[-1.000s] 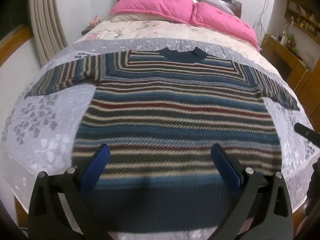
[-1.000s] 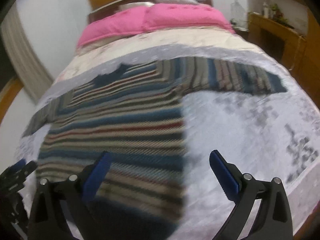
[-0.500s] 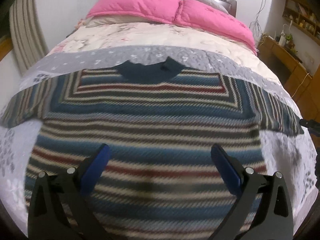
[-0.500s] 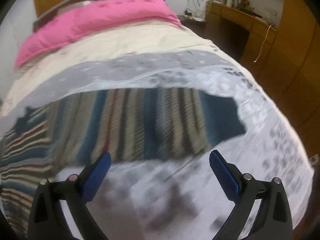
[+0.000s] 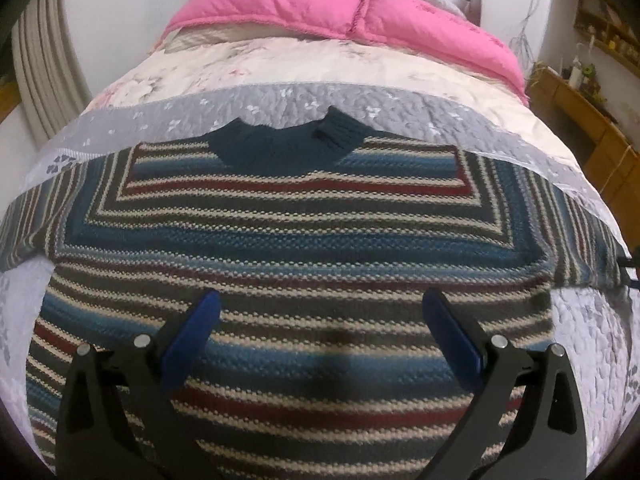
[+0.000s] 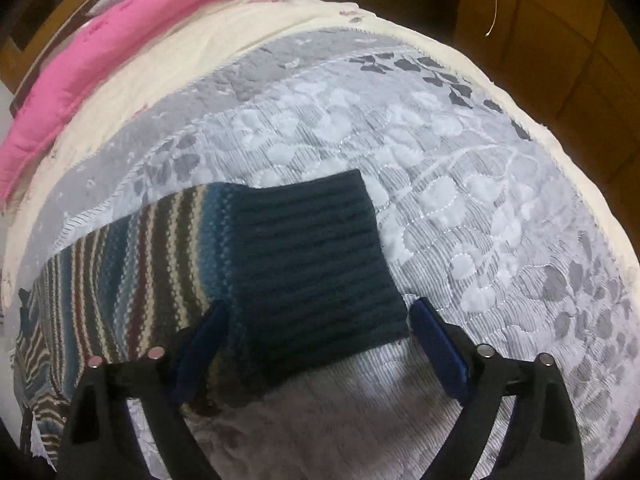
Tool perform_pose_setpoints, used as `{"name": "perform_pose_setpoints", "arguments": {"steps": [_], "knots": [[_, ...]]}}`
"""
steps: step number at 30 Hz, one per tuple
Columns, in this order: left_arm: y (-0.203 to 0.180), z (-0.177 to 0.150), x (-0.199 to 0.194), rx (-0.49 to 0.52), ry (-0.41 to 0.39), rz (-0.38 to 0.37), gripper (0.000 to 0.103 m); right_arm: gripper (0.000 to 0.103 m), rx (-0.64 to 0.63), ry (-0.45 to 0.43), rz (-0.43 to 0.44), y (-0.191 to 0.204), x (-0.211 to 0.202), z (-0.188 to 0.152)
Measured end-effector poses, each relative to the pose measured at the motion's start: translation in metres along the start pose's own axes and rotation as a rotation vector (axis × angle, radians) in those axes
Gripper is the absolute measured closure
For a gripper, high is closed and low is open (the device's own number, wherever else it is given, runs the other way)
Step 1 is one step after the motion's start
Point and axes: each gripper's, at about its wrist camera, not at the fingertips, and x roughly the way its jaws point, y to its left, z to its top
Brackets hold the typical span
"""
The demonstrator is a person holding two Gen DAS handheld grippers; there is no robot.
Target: Fold small clothes
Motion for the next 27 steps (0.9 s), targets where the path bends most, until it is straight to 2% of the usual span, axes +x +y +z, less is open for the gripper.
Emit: {"name": "perform_pose_setpoints", "arguments": {"steps": [2, 4, 5, 7, 8, 9, 11, 12, 19, 24, 25, 26, 27], "knots": [[0.003, 0.003, 0.003, -0.006, 0.001, 0.005, 0.003, 0.02, -0.002, -0.008, 0.0, 0.001, -0.001, 0.0], [0.003, 0.005, 0.005, -0.004, -0.001, 0.009, 0.003, 0.036, -0.019, -0.027, -0.002, 0.004, -0.005, -0.001], [0.003, 0.007, 0.006, -0.002, -0.002, 0.01, 0.003, 0.039, -0.026, -0.034, -0.002, 0.003, -0.007, 0.001], [0.002, 0.008, 0.007, 0.001, -0.005, 0.013, 0.003, 0.061, -0.054, -0.061, -0.006, 0.009, -0.012, 0.003], [0.003, 0.008, 0.007, 0.002, -0.005, 0.014, 0.003, 0.068, -0.063, -0.068, -0.002, 0.013, -0.013, 0.005], [0.003, 0.008, 0.007, 0.003, -0.006, 0.014, 0.003, 0.083, -0.074, -0.081, 0.011, 0.017, -0.018, 0.006], [0.006, 0.008, 0.007, 0.0, -0.004, 0.014, 0.003, 0.101, -0.081, -0.103, 0.041, 0.023, -0.026, 0.008], [0.007, 0.008, 0.007, -0.001, -0.004, 0.015, 0.003, 0.103, -0.085, -0.117, 0.08, 0.029, -0.032, 0.008], [0.03, 0.007, 0.005, -0.032, 0.004, 0.022, 0.003, 0.103, -0.154, -0.18, 0.154, 0.073, -0.064, -0.006], [0.047, 0.006, 0.002, -0.041, -0.006, 0.046, 0.003, 0.103, -0.092, -0.167, 0.117, 0.053, -0.061, 0.004], [0.05, 0.005, 0.002, -0.046, -0.005, 0.046, 0.003, 0.099, -0.076, -0.148, 0.113, 0.047, -0.058, 0.005], [0.053, 0.005, 0.003, -0.053, -0.001, 0.044, 0.003, 0.09, -0.043, -0.126, 0.098, 0.038, -0.055, 0.005], [0.055, 0.004, 0.003, -0.057, 0.001, 0.043, 0.003, 0.05, -0.008, -0.119, 0.079, 0.028, -0.051, 0.004]]}}
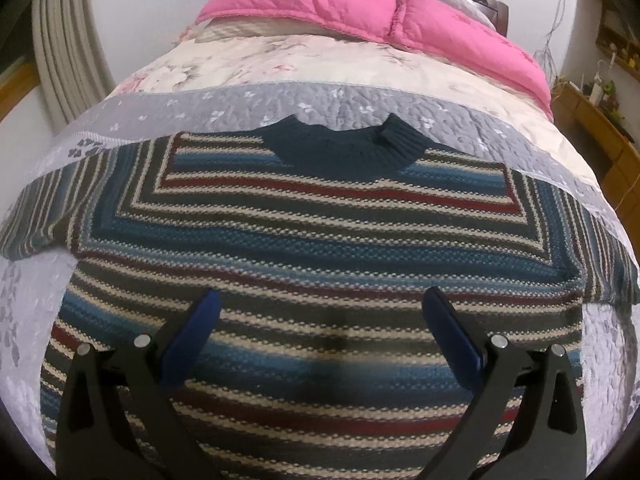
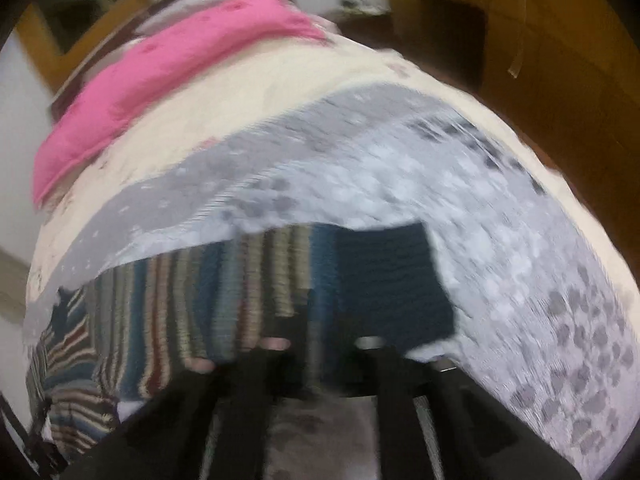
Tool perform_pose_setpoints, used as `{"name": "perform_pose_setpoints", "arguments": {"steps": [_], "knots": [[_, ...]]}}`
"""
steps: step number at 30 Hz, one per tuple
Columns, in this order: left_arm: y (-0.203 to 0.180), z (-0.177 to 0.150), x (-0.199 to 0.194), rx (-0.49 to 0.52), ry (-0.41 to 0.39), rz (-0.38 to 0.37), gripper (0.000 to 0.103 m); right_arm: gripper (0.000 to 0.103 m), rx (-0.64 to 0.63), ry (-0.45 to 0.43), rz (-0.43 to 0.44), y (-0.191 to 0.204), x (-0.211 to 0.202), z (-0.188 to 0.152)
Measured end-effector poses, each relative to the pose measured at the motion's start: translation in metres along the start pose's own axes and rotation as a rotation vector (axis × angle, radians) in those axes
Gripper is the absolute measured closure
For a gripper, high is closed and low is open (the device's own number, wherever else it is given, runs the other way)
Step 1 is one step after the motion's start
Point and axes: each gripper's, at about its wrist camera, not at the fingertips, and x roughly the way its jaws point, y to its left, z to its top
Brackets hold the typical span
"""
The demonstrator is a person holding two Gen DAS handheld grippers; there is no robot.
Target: Fold small clothes
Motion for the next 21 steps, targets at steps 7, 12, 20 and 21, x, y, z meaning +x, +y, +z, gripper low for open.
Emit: {"name": "perform_pose_setpoints", "arguments": {"steps": [7, 12, 20, 21], "knots": [[0.004, -0.008, 0.003, 0.026, 0.008, 0.016, 0.003, 0.025, 0.142, 0.064, 0.006, -0.059, 0.031, -0.01], [0.004, -0.012, 0.005, 0.02, 0.025, 0.008, 0.003, 0.055, 0.11, 0.041, 0.032, -0.05, 0.039, -0.017], [0.001, -0.016, -0.005, 0.039, 0.009, -0.002, 0.003, 0.095, 0.131, -0.076, 0.143, -0.038, -0.002, -0.009], [0.003, -0.015, -0.007, 0.037, 0.006, -0.003, 0.003, 0.095, 0.118, -0.095, 0.153, -0.033, -0.011, -0.008]]}}
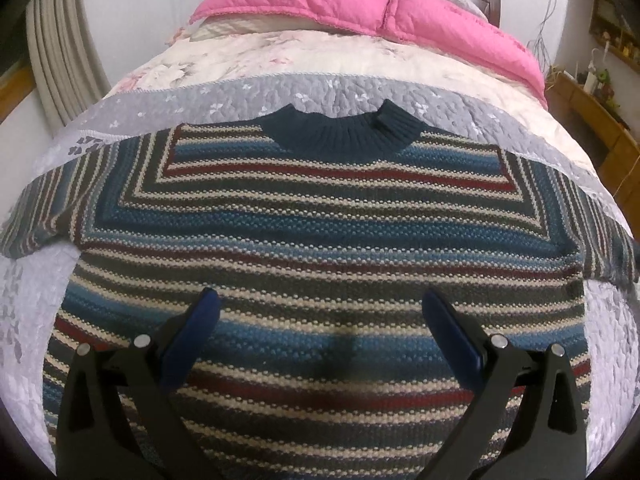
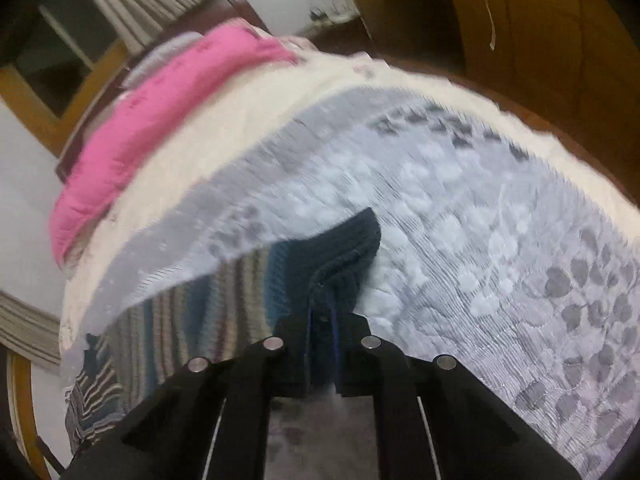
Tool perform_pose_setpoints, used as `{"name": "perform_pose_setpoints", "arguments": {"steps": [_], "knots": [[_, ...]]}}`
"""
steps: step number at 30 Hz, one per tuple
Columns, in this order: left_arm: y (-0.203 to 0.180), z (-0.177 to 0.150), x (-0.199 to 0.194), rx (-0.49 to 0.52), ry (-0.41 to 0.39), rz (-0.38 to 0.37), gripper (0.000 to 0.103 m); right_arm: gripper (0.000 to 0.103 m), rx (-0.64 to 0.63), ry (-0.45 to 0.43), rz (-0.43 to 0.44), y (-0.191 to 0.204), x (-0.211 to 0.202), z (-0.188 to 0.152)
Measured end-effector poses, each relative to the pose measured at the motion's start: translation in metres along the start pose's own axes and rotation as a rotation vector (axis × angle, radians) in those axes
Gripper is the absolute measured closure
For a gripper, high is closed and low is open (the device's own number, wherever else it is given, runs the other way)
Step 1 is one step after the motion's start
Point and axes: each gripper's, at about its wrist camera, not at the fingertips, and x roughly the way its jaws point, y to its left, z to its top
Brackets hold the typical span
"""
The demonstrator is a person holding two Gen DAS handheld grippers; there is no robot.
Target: Fold small clothes
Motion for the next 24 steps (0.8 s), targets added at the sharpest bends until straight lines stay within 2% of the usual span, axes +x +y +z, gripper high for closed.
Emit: {"name": "perform_pose_setpoints", "arguments": {"steps": [5, 11, 18, 20, 24], "knots": [[0.008, 0.001, -0.008, -0.013, -0.008, 0.002, 0.003, 0.095, -0.078, -0.05, 0.1, 0.047, -0.029, 0.0], [0.026, 0.002, -0.019, -0.035, -0.024, 0.011, 0.003, 0.095, -0.256, -0.032, 0.226, 0.139, -0.043, -0.026], [0.05, 0.003, -0.024, -0.073, -0.029, 0.024, 0.003, 0.095, -0.433, 0.062, 0.362, 0.252, -0.02, -0.085], [0.056, 0.003, -0.024, -0.085, -0.028, 0.024, 0.003, 0.095, -0.457, 0.094, 0.385, 0.271, -0.008, -0.099], [0.062, 0.005, -0.023, -0.093, -0.022, 0.014, 0.003, 0.095, -0.512, 0.165, 0.373, 0.304, 0.024, -0.134]]}}
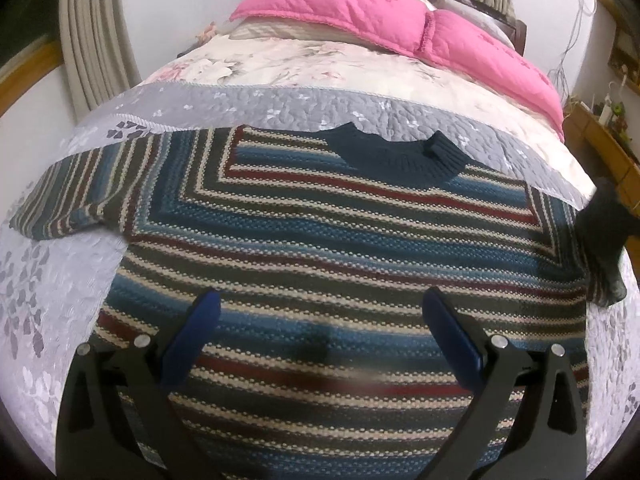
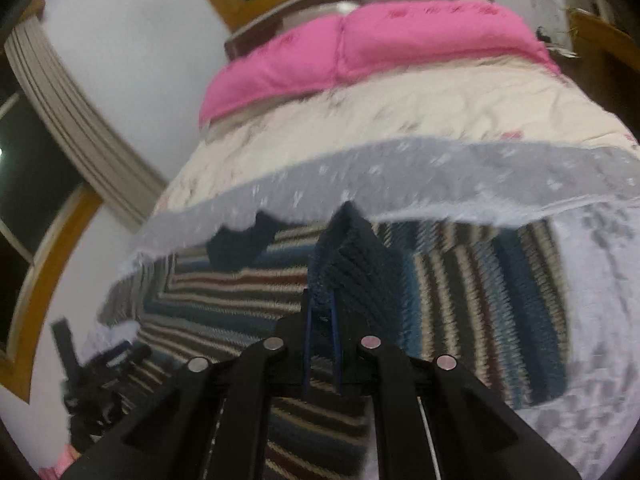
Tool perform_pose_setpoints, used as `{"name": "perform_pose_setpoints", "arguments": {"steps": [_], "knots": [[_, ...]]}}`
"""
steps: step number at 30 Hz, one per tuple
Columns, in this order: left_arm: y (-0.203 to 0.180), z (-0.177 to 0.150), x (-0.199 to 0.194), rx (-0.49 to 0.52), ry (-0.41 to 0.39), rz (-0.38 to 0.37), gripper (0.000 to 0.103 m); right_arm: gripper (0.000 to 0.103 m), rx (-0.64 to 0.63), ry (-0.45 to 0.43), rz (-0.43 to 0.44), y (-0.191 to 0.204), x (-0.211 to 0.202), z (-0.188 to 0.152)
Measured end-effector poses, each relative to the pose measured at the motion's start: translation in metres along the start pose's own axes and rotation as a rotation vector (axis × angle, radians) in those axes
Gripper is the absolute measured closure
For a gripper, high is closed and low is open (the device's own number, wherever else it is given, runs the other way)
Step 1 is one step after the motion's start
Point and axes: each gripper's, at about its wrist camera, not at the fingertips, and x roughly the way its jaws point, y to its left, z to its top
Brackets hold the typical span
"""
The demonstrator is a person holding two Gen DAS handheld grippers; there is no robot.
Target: Fold small clothes
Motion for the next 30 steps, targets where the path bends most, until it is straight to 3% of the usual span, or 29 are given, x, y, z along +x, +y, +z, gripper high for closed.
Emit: {"name": "perform_pose_setpoints", "arguments": {"steps": [11, 13, 15, 17, 23, 28, 30], "knots": [[-0.025, 0.01, 0.007, 0.016, 0.044, -0.1, 0.003, 0.094, 0.02, 0.131, -0.022, -0.001, 0.077, -0.035], [-0.038, 0.014, 0.009, 0.018, 0.065, -0.149, 0.003, 0.083, 0.022, 0.158, -0.012, -0.004, 0.08, -0.041], [-0.053, 0.016, 0.011, 0.029, 0.084, -0.192, 0.003, 0.072, 0.039, 0.151, 0.025, -0.006, 0.07, -0.047], [-0.073, 0.018, 0.016, 0.048, 0.123, -0.27, 0.003, 0.07, 0.054, 0.086, 0.062, -0.01, 0.041, -0.06], [-0.147, 0.021, 0.052, 0.045, 0.302, -0.48, 0.003, 0.07, 0.097, -0.026, 0.003, -0.029, -0.028, -0.109], [-0.198, 0.016, 0.085, 0.033, 0.384, -0.509, 0.004, 0.07, 0.107, -0.036, -0.107, -0.043, -0.046, -0.129], [-0.212, 0.016, 0.1, 0.027, 0.405, -0.496, 0.004, 0.068, 0.098, -0.052, -0.11, -0.043, -0.048, -0.13]]}}
